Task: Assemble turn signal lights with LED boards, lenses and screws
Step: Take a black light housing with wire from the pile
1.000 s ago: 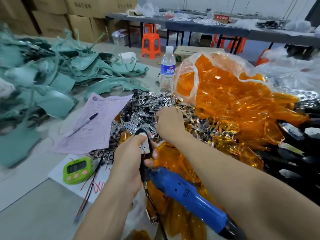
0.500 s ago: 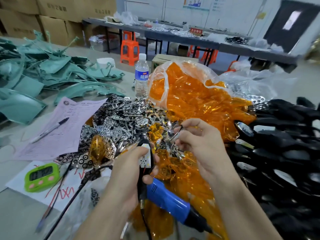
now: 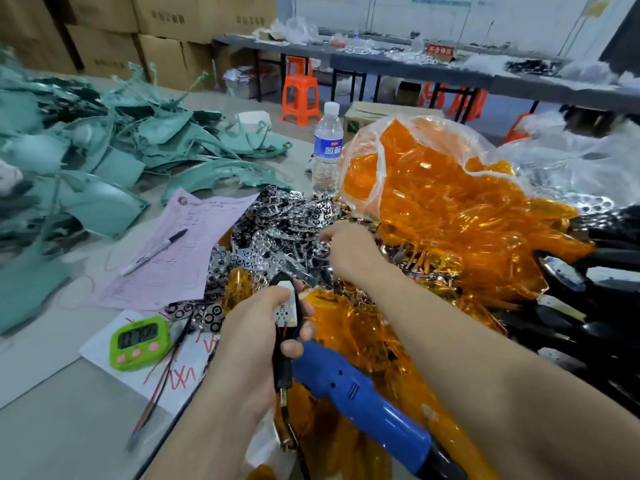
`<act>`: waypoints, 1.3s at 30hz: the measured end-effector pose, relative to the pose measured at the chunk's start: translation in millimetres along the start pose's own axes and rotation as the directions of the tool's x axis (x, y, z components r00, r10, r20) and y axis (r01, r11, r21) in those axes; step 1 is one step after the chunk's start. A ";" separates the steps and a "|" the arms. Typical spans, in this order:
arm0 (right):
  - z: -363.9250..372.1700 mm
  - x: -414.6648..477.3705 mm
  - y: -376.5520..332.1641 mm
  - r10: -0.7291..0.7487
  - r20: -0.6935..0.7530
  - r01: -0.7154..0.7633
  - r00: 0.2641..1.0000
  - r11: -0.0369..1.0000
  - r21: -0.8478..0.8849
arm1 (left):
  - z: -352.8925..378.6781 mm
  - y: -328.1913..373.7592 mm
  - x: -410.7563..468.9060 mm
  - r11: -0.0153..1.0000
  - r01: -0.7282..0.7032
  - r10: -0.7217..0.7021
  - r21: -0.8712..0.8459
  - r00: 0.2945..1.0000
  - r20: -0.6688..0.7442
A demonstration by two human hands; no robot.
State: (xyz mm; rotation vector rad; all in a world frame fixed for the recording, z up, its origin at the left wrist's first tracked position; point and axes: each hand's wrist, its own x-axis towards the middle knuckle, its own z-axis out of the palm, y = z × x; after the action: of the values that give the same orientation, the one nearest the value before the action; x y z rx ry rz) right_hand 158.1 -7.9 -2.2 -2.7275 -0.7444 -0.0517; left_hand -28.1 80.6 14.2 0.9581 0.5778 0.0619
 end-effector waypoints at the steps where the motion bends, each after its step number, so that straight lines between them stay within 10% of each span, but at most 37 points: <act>1: 4.4 6.6 -0.7 -0.022 0.010 0.023 1.000 0.999 -0.044 | -0.3 1.3 2.4 1.000 0.004 -0.004 0.001 1.000 -0.001; 5: 11.4 9.1 1.1 -0.050 -0.087 0.042 0.995 0.994 -0.097 | 0.7 4.7 14.4 0.999 0.032 -0.032 -0.004 0.999 0.009; 9: -12.0 -22.4 6.3 0.208 -0.248 -0.132 0.946 0.948 0.291 | 1.9 1.5 14.3 1.000 0.000 0.000 -0.013 1.000 -0.004; 14: -70.8 -113.0 2.8 0.595 -0.205 -0.080 0.777 0.416 0.906 | 24.7 -12.9 -8.3 1.000 -0.020 0.021 -0.012 0.997 0.072; 21: -82.4 -249.3 -7.8 0.558 -0.107 0.117 0.823 0.019 0.993 | 59.3 -44.5 -63.3 0.995 -0.057 0.036 0.079 0.969 0.246; 28: -75.9 -289.9 -1.0 0.627 -0.103 0.056 0.772 0.095 0.994 | 75.0 -63.5 -96.9 0.986 -0.128 0.071 0.109 0.904 0.422; 35: -93.5 -300.7 1.2 0.521 -0.303 -0.068 0.798 0.578 0.813 | 83.7 -61.2 -103.8 0.971 -0.193 0.115 0.139 0.893 0.434; 39: -109.8 -309.3 9.4 0.488 -0.359 0.003 0.796 0.590 0.807 | 81.2 -62.1 -102.5 0.965 -0.211 0.133 0.154 0.903 0.408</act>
State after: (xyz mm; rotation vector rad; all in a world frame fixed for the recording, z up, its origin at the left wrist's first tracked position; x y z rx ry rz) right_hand -99.3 -200.9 63.7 -1.7711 -0.1062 -0.3527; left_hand -87.5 -47.6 45.7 1.1748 0.1229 -0.0310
